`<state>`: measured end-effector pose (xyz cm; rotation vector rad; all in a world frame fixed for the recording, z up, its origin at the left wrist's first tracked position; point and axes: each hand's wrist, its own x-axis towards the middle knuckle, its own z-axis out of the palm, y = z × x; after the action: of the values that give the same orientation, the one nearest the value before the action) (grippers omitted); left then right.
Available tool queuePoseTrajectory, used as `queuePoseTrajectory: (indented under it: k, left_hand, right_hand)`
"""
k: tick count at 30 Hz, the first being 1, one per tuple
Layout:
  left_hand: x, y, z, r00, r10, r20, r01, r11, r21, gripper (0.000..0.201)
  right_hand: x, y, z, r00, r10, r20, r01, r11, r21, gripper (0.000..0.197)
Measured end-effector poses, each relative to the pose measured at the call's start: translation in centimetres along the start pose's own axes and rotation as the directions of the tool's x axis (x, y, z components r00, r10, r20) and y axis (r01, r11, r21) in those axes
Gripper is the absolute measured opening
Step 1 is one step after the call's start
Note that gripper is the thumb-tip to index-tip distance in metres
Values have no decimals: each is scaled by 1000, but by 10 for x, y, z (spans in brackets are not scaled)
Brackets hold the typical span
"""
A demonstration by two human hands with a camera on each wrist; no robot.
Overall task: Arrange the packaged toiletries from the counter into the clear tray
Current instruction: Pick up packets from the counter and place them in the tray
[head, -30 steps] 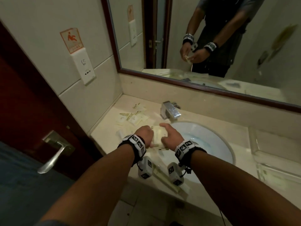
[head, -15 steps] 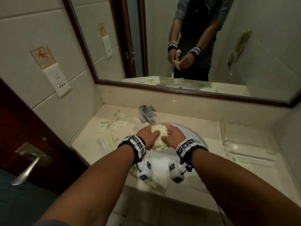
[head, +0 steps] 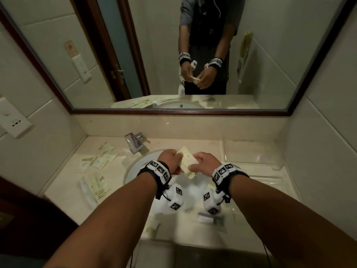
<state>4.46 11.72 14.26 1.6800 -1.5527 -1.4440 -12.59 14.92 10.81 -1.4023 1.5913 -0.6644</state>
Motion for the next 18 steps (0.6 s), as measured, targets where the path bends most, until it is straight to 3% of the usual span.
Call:
queuePoseTrajectory:
  k: [6, 10, 14, 18]
  left_hand:
    - [13, 12, 56, 998, -28, 62, 27, 999, 23, 31]
    - [24, 21, 85, 987, -38, 153, 23, 994, 104, 27]
    - [41, 23, 107, 980, 11, 200, -51, 979, 198, 20]
    - [54, 26, 132, 939, -21, 343, -64, 970, 235, 65]
  right_hand:
    - [-8, 34, -49, 987, 129, -99, -117, 986, 121, 29]
    - [-14, 58, -80, 964, 147, -221, -113, 980, 162, 25]
    - [-18, 80, -100, 960, 205, -192, -171, 969, 181, 26]
    - [-22, 99, -115, 952, 256, -167, -231, 960, 155, 23]
